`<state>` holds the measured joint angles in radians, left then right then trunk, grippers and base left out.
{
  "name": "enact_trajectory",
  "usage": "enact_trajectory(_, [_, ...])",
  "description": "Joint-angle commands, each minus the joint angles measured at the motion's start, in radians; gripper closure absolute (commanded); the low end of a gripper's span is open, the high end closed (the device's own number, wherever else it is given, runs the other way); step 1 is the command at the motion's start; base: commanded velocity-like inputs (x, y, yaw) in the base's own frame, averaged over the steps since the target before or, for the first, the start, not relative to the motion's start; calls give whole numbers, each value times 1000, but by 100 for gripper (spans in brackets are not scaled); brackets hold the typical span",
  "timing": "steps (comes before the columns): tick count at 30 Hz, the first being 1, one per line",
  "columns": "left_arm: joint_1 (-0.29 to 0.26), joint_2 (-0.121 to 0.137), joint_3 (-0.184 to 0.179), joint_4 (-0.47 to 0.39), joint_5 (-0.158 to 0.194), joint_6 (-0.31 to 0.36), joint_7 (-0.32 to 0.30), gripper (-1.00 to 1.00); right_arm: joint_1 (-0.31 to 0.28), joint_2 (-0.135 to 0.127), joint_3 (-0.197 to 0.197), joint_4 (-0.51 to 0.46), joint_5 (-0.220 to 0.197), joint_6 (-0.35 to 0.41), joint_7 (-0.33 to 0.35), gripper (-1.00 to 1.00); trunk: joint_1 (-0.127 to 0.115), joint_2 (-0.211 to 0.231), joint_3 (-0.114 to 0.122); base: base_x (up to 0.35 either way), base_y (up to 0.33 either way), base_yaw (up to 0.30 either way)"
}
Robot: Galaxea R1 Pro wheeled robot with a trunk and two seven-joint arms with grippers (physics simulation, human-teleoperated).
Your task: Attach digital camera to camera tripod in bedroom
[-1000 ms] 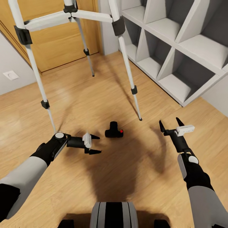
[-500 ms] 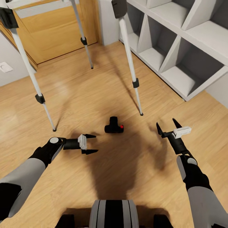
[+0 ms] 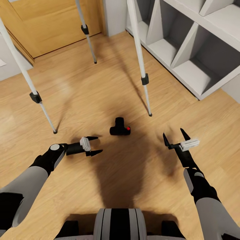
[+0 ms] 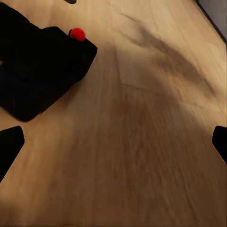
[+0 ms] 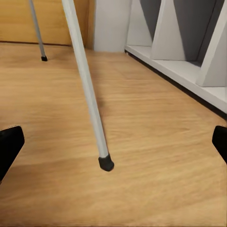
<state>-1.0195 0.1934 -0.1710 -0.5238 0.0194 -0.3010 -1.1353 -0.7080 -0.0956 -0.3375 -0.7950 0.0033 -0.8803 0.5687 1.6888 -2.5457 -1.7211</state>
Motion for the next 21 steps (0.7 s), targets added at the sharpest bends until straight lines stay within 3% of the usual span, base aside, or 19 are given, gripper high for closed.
enact_trajectory(1, [-1, 0, -4, 0, 2, -4, 16, -100, -1, 0, -3, 3, 0, -7, 6, -100, 0, 0, -4, 0, 0, 0])
enact_trajectory(7, [-1, -7, -1, 0, 2, -2, 104, -100, -1, 0, -3, 11, 0, -22, 7, -100, 3, -2, -28, 0, 0, 0])
enact_trajectory(21, [-1, -20, 3, -26, 2, 1, 128, -100, -1, 0, -3, 15, 0, -26, 7, -100, 9, -5, -82, 0, 0, 0])
